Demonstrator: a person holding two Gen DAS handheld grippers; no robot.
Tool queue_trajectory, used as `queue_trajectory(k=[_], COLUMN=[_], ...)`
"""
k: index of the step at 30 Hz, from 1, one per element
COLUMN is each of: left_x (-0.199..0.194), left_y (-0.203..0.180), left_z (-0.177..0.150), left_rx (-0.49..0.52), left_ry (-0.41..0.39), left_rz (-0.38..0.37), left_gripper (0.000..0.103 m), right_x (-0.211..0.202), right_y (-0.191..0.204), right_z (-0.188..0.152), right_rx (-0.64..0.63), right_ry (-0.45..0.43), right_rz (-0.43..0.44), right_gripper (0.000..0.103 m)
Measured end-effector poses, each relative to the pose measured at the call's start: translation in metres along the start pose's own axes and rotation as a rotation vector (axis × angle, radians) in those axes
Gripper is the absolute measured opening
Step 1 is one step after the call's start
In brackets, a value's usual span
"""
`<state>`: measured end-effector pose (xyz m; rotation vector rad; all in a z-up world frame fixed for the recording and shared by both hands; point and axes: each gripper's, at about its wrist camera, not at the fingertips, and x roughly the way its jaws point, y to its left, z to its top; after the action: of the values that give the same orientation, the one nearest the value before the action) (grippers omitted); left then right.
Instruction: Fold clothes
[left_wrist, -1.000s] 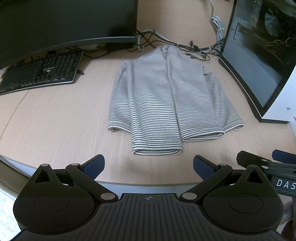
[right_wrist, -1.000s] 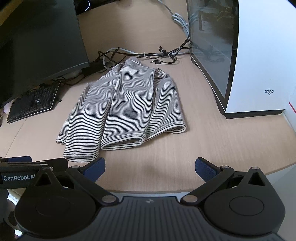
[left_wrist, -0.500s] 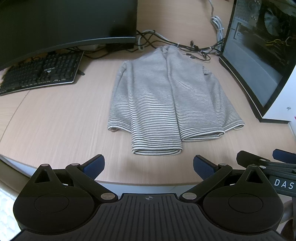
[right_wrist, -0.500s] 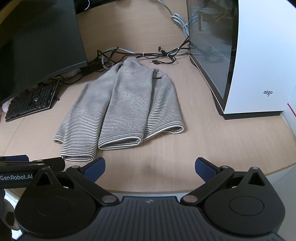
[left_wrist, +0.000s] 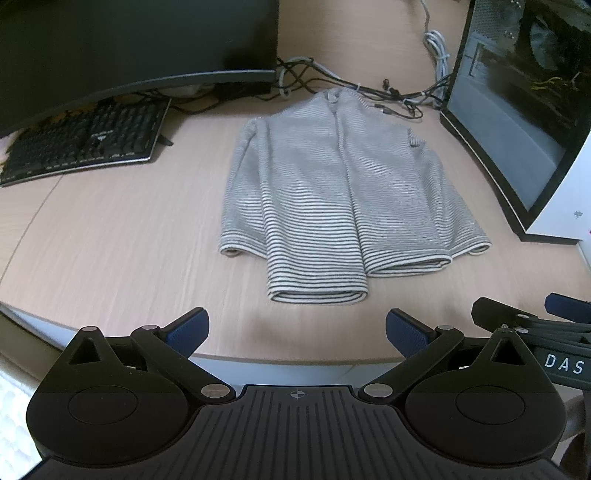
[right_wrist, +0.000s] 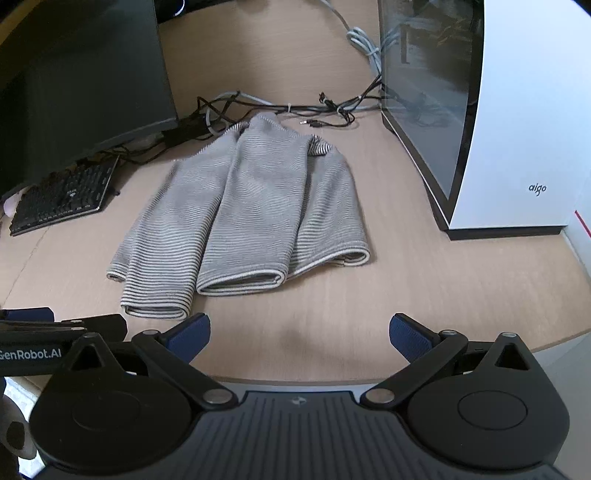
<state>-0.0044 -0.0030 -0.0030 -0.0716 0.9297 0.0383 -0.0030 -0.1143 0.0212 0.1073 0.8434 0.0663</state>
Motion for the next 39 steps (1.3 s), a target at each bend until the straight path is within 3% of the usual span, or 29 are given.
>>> queue_trajectory(k=[39], left_x=[0.012], left_y=[0.007], left_z=[-0.001], left_rx=[-0.004], left_ry=[0.034], left_rz=[0.003], left_gripper=[0.103], right_x=[0.014], right_y=[0.002], right_z=[0.001], right_rx=[0.001], right_ry=[0.042], right_rz=[0.01], right_gripper=[0.103])
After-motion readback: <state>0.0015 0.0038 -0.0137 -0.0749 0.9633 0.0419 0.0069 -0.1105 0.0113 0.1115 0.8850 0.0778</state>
